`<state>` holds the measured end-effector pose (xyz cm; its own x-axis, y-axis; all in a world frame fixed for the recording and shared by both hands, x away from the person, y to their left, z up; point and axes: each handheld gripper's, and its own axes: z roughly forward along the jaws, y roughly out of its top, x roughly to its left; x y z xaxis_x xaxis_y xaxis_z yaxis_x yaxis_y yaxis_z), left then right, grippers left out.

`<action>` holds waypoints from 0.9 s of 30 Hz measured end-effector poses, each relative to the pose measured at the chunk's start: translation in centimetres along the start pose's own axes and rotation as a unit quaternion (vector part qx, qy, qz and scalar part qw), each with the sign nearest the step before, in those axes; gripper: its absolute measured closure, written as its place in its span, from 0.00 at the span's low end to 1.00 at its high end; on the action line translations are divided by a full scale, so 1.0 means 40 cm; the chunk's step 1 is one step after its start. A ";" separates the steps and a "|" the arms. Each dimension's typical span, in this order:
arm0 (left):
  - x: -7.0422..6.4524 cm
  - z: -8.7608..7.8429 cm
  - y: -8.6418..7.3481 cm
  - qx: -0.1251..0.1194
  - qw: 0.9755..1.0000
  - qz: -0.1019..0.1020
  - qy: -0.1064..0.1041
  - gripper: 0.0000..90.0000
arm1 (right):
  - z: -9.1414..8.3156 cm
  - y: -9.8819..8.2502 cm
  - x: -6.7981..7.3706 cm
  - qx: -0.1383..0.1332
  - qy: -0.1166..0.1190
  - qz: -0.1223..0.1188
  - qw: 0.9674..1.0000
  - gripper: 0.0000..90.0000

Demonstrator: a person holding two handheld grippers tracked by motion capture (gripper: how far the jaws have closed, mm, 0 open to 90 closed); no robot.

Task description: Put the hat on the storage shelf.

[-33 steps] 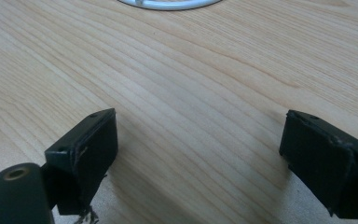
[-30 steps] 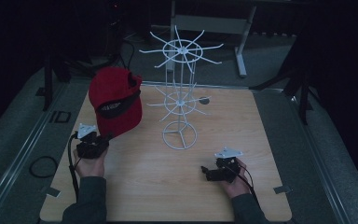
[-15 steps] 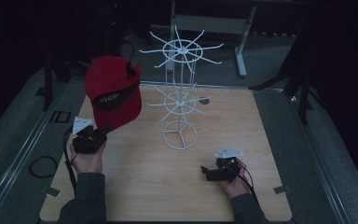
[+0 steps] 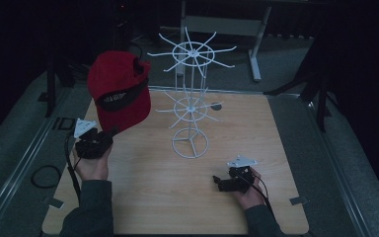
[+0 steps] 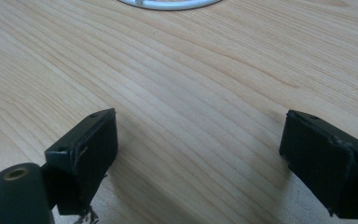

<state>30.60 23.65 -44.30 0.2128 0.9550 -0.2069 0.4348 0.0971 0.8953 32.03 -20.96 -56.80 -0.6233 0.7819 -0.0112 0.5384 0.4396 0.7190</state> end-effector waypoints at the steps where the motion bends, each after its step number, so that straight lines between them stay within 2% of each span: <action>1: -0.002 -0.003 0.006 -0.002 1.000 0.001 0.000 0.95 | 0.000 0.000 0.000 0.000 0.000 -0.001 1.000 0.12; 27: -0.025 -0.046 0.077 -0.031 0.999 0.010 -0.005 0.95 | -0.001 0.000 0.000 0.002 0.000 0.001 1.000 0.12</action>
<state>30.14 23.51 -40.60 0.2288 0.9542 -0.1930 0.3763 0.0961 0.9215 32.02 -20.97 -56.78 -0.6232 0.7820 -0.0096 0.5410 0.4400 0.7167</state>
